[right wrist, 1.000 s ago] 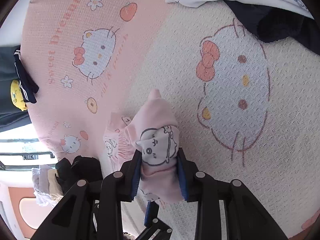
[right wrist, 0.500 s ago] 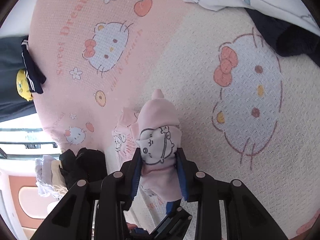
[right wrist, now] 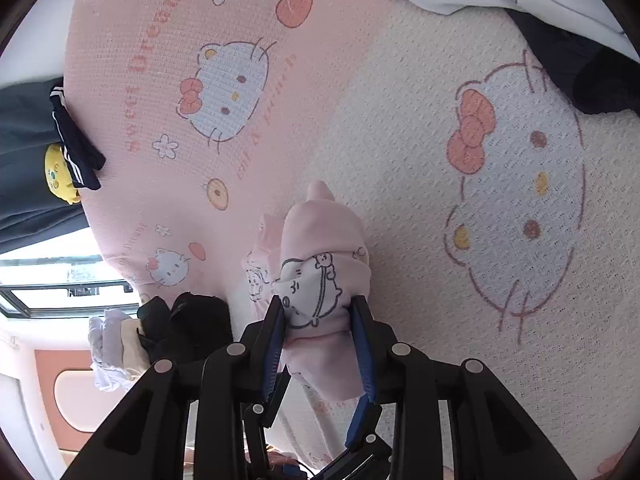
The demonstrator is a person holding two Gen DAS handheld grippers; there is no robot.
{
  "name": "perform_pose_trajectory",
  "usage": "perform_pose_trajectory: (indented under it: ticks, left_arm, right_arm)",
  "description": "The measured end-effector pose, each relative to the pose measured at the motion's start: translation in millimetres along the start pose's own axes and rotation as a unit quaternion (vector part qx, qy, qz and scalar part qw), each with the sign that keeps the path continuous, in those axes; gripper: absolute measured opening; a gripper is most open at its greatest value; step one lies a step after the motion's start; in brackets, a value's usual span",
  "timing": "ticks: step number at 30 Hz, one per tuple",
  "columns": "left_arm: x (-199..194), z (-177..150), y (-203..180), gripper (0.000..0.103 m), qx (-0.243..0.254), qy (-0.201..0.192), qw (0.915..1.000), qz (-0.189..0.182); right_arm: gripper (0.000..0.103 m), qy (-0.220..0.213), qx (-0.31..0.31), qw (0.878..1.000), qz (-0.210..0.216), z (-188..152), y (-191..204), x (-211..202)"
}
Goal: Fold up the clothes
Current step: 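Grasp the rolled pants with the right gripper while the left gripper holds the fabric, then squeeze the rolled pink pants bundle between both grippers and lift it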
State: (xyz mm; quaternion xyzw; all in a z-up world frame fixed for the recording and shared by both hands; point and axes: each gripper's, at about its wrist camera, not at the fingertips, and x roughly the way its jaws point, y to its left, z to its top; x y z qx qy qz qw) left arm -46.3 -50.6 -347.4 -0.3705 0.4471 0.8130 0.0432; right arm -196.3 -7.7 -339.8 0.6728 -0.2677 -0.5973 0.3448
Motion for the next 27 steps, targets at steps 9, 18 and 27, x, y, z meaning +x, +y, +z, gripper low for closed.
perform_pose_trajectory:
  ticks: [9, 18, 27]
  left_arm:
    - [17.0, -5.0, 9.0, 0.066, -0.091, 0.028, 0.9954, 0.009]
    - [29.0, 1.6, 24.6, 0.050, -0.156, 0.038, 0.9867, 0.026]
    - [30.1, -2.3, 27.0, 0.044, -0.166, 0.042, 0.9851, -0.003]
  right_arm:
    - [0.033, 0.029, 0.005, 0.999, 0.027, 3.6, 3.1, 3.4]
    - [0.034, 0.035, -0.004, 0.999, 0.017, 3.5, 6.5, 5.5]
    - [0.068, 0.040, 0.016, 0.999, -0.019, 10.5, -3.9, 10.4]
